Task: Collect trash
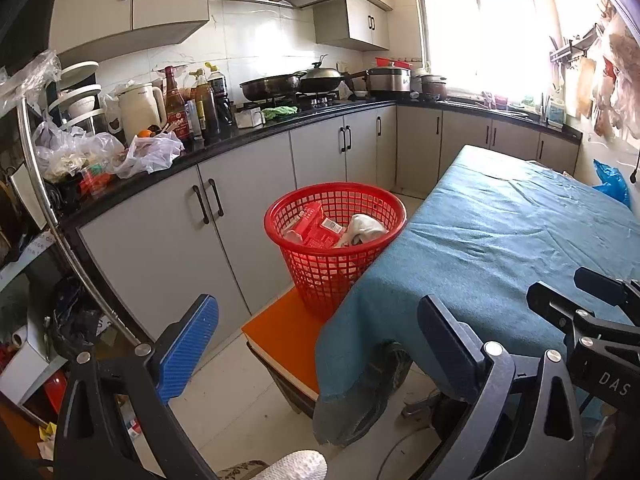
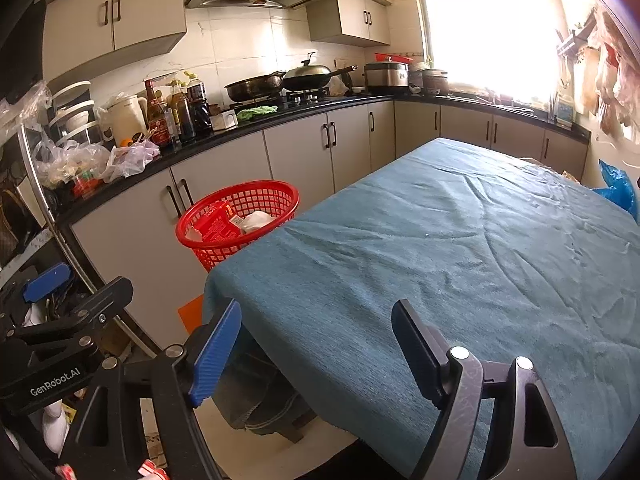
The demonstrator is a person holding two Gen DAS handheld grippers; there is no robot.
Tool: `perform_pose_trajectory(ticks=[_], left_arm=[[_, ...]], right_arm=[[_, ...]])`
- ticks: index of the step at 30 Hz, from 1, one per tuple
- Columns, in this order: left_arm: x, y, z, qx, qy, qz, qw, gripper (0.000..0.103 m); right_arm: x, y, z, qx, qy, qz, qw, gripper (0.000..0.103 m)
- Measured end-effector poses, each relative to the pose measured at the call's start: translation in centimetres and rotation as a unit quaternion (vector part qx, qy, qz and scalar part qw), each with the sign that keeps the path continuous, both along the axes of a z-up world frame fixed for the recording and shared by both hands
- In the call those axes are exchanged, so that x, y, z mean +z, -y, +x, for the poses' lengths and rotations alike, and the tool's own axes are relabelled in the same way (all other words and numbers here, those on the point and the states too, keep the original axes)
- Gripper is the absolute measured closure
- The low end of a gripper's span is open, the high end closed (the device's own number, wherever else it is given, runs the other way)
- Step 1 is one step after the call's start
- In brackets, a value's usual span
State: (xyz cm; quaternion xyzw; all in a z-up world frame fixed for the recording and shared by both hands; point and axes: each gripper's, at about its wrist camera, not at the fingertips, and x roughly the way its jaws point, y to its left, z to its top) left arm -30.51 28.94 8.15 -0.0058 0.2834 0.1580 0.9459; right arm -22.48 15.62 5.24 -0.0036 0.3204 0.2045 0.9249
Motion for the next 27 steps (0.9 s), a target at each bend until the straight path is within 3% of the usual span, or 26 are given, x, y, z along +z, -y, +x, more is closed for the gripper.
perform_pose_trajectory(ticks=[27], left_arm=[[-1.8, 0.4, 2.2, -0.003, -0.036, -0.019, 0.9992, 0.004]], right_arm=[[-2.2, 0.5, 1.2, -0.004, -0.028, 0.010, 1.000, 0.020]])
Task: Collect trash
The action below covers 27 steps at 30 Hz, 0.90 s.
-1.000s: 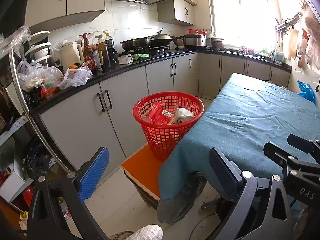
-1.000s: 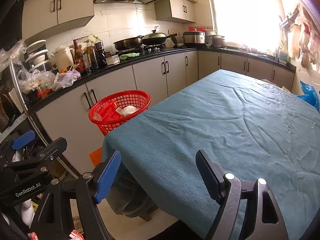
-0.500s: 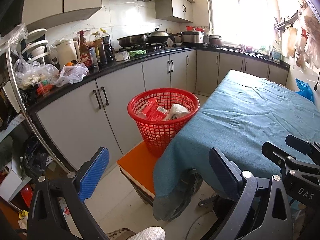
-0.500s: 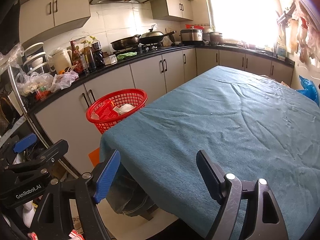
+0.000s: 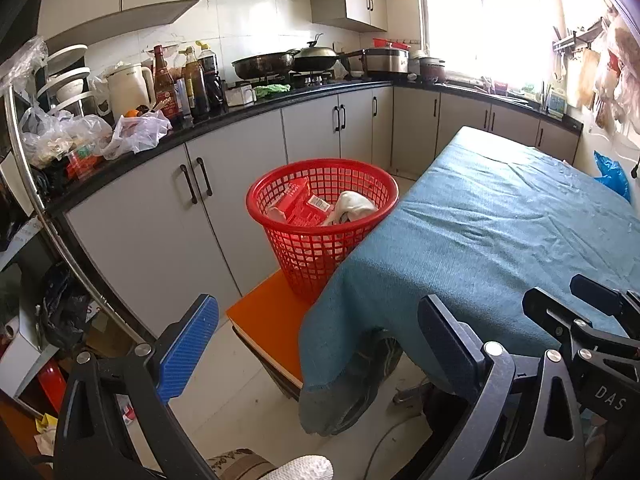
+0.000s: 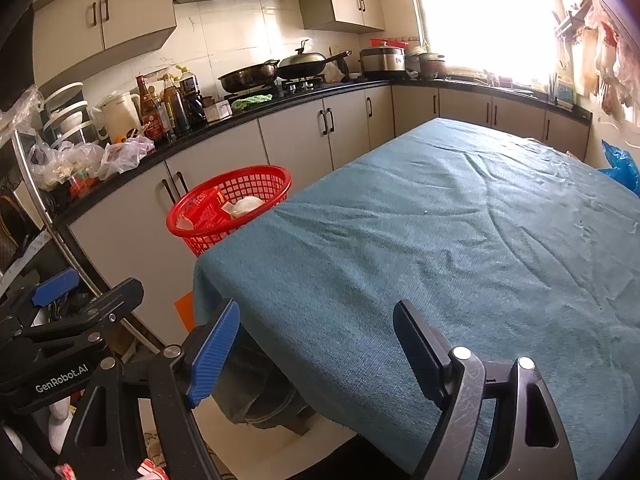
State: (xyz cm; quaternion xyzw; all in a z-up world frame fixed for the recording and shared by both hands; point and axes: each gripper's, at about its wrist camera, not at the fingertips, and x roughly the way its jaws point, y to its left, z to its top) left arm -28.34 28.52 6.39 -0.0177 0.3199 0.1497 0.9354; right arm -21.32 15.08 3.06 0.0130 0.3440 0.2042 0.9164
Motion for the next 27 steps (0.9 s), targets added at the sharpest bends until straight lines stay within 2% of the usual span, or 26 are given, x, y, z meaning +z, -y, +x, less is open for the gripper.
perform_pose_trajectory(ticks=[11, 27], left_arm=[[-1.3, 0.1, 1.4, -0.002, -0.018, -0.006, 0.9998, 0.004], [-1.1, -0.2, 3.4, 0.012, -0.017, 0.001, 0.9998, 0.004]], right_arm=[[-1.4, 0.2, 1.2, -0.005, -0.020, 0.000, 1.000, 0.019], [-2.7, 1.3, 2.5, -0.014, -0.040, 0.014, 0.999, 0.019]])
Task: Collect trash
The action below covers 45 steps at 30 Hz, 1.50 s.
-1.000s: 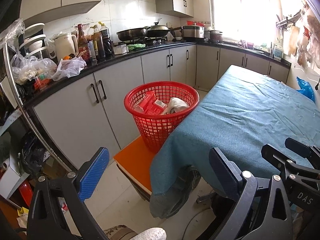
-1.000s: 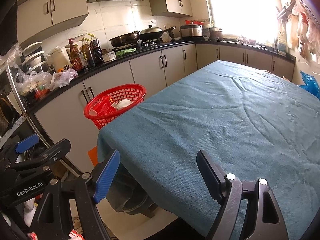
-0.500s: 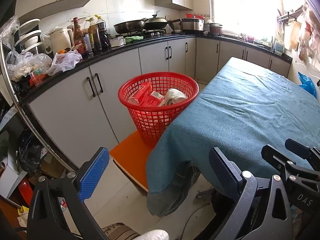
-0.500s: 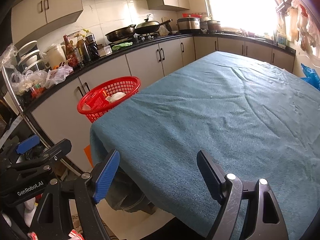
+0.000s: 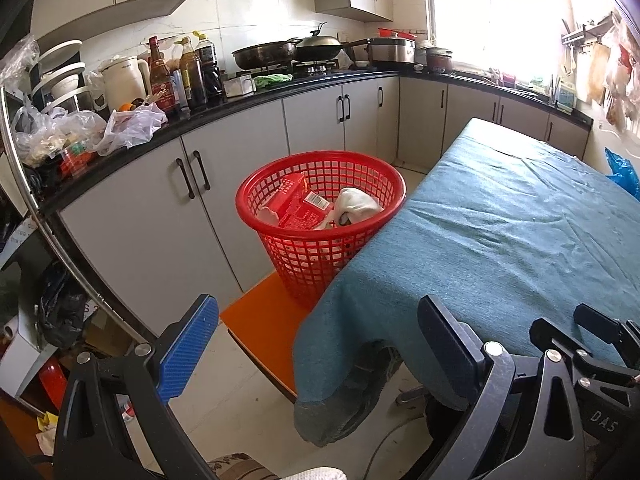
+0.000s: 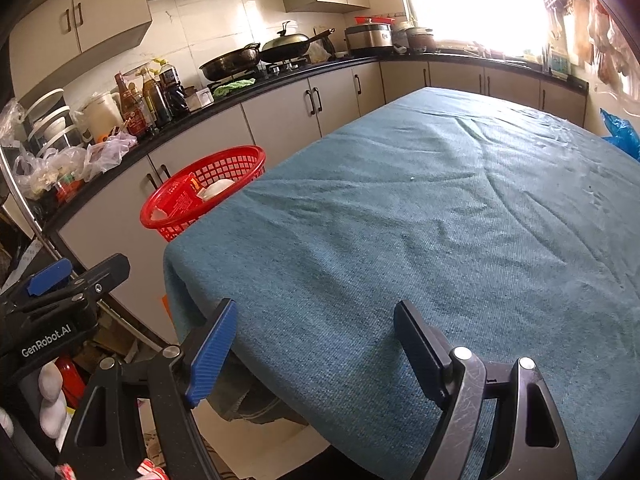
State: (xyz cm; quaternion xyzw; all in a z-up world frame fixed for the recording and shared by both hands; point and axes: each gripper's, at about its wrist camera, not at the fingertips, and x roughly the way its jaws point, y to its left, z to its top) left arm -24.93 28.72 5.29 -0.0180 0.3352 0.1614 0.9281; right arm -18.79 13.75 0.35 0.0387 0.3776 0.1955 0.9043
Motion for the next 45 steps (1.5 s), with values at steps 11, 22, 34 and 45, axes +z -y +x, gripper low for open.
perform_pose_trajectory(ticks=[11, 22, 34, 45], left_arm=[[-0.1, 0.2, 0.2, 0.009, 0.000, 0.011, 0.9999, 0.004], [-0.3, 0.3, 0.1, 0.012, -0.001, 0.014, 0.9998, 0.004], [-0.3, 0.1, -0.1, 0.018, -0.002, 0.014, 0.9997, 0.004], [-0.4, 0.1, -0.1, 0.019, -0.002, 0.014, 0.9997, 0.004]], right_arm=[[-0.1, -0.2, -0.3, 0.005, 0.004, -0.003, 1.000, 0.018], [-0.1, -0.9, -0.6, 0.013, 0.008, -0.012, 1.000, 0.018], [-0.1, -1.5, -0.8, 0.017, 0.011, -0.018, 1.000, 0.017], [-0.3, -1.9, -1.1, 0.022, 0.012, -0.022, 0.999, 0.017]])
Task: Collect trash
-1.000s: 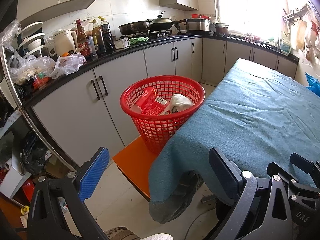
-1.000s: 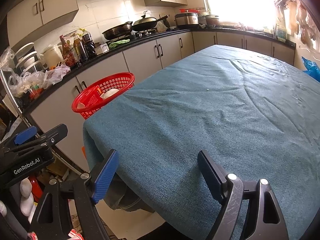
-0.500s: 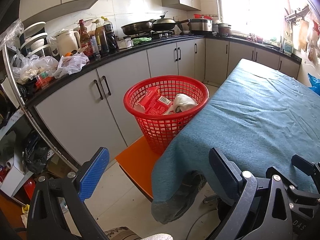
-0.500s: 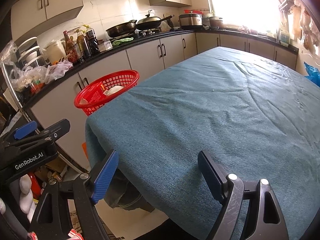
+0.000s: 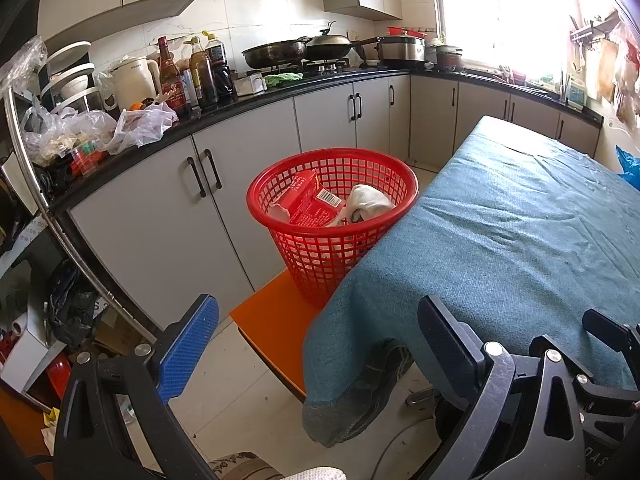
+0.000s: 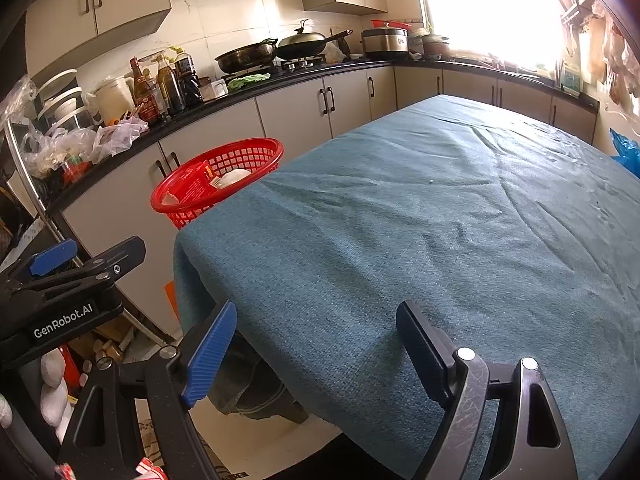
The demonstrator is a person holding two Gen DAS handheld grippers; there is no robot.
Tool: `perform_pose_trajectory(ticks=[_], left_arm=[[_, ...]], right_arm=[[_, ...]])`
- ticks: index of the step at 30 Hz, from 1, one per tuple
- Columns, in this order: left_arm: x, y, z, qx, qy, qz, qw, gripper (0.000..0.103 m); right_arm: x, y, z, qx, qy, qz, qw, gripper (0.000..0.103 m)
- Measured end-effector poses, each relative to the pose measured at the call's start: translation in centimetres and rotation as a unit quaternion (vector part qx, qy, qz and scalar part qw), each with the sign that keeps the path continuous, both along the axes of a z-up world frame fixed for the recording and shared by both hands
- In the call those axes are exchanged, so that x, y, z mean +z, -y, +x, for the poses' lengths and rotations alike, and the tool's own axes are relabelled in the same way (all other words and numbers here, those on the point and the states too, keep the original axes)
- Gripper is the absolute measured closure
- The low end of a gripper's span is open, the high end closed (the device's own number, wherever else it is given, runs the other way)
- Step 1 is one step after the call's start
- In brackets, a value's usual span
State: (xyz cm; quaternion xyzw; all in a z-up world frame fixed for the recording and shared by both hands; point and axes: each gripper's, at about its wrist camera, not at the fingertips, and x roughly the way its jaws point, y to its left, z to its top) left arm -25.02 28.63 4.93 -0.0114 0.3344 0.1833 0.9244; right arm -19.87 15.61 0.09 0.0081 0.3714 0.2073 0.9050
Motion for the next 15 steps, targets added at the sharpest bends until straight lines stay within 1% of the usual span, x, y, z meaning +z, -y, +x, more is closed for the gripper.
perform_pose_trajectory(ticks=[15], left_arm=[[-0.65, 0.16, 0.06, -0.002, -0.003, -0.002, 1.0000, 0.004]], right_arm=[[0.12, -0.06, 0.01, -0.002, 0.002, 0.000, 1.000, 0.017]])
